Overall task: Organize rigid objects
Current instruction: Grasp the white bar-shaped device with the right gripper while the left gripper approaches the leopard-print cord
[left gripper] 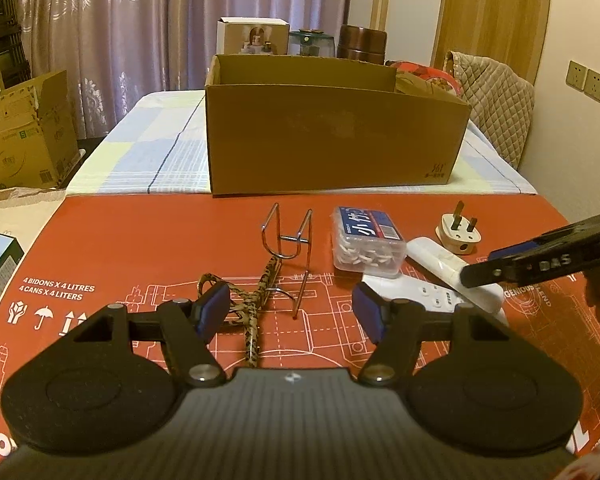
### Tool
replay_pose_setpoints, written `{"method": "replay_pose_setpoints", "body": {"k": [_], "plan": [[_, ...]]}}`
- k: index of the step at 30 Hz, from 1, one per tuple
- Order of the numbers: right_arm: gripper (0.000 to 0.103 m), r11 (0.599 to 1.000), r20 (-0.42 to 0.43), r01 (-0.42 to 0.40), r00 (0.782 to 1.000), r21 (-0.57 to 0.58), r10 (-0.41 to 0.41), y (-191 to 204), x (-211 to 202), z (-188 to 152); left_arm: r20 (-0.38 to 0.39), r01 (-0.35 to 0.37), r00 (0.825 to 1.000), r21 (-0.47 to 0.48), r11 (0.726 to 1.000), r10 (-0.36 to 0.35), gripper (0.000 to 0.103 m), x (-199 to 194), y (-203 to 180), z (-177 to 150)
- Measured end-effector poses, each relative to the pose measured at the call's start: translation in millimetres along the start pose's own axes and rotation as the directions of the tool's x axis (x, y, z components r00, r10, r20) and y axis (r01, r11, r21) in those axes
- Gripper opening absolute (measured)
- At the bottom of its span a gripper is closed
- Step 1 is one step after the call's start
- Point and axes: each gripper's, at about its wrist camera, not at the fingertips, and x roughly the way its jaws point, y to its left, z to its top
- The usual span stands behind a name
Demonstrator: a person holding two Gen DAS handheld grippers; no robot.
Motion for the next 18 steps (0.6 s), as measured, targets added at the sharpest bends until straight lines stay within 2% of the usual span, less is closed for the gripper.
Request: {"method": "replay_pose_setpoints", "body": {"k": [7,9,11,18], "plan": [[0.058,0.997,-0.014,0.057,0.998,-0.046,-0.058,12.6,21.5,6.3,-0.005,-0.009,1.0,-0.014,1.0,0.009,0.063,3.3,3.4,0.1],[0.048,0.996,-0.016,0.067,0.998,-0.066,-0.068,15.8,25.3,6.4,-0.004,-0.013,1.0,-0.021,1.0,0.013,0.063,3.8,5.3,0.6],[0.043,0.995,-0.032,0.07,0.997,-0.077,-0.073,17.5,28.5,5.1,-0.004,-0.014,1.0,-0.027,1.0,0.014,0.063,4.6,7.0,0.6],[0.042,0.988,-0.049,0.097,0.993,-0.118,-0.103,21.7,27.1,3.7,-0.009,-0.011,1.0,-0.023,1.0,0.01,0.063,6.7,6.8,0.7]]}}
